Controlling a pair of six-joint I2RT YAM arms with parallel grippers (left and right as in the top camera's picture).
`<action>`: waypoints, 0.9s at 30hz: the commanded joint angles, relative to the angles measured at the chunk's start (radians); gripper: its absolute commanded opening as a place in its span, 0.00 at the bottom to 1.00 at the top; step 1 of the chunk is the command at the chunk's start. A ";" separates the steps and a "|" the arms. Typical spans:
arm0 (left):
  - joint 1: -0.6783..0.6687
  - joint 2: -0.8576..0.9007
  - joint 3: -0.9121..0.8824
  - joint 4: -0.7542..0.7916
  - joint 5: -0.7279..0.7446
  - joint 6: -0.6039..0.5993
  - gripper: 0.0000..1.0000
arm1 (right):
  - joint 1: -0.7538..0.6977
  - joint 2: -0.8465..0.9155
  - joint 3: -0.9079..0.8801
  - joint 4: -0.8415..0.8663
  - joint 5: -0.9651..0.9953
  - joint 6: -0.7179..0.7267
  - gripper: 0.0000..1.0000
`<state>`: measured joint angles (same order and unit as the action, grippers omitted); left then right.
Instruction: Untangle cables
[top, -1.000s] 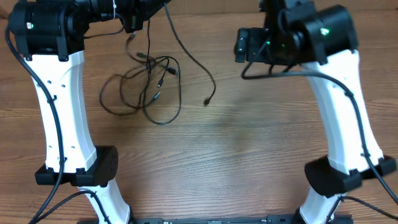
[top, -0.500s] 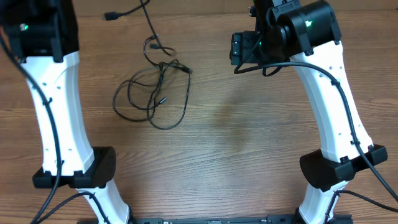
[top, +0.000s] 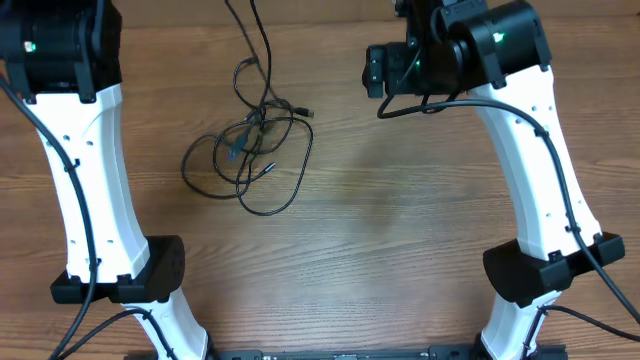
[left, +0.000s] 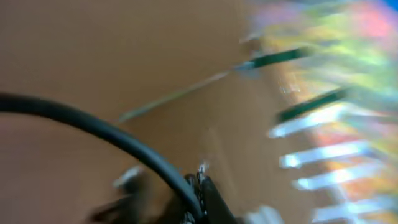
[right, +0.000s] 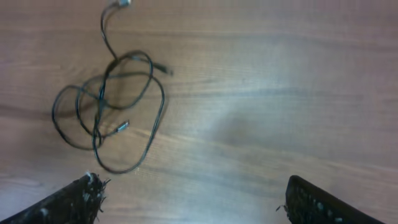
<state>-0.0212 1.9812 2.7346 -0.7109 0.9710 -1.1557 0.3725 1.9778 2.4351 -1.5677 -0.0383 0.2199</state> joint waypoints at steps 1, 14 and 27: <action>-0.054 0.000 0.001 -0.298 -0.279 0.570 0.04 | -0.055 -0.052 0.032 0.029 0.000 -0.019 0.88; -0.500 0.033 -0.014 -0.512 -1.421 0.412 0.04 | -0.057 -0.137 0.073 0.056 -0.393 -0.018 0.23; -0.529 0.031 -0.014 -0.502 -1.151 0.209 0.04 | 0.008 -0.137 0.072 0.113 -0.404 -0.143 0.92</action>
<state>-0.5911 2.0190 2.7224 -1.2190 -0.3622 -0.8459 0.3763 1.8458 2.4908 -1.4624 -0.4393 0.1520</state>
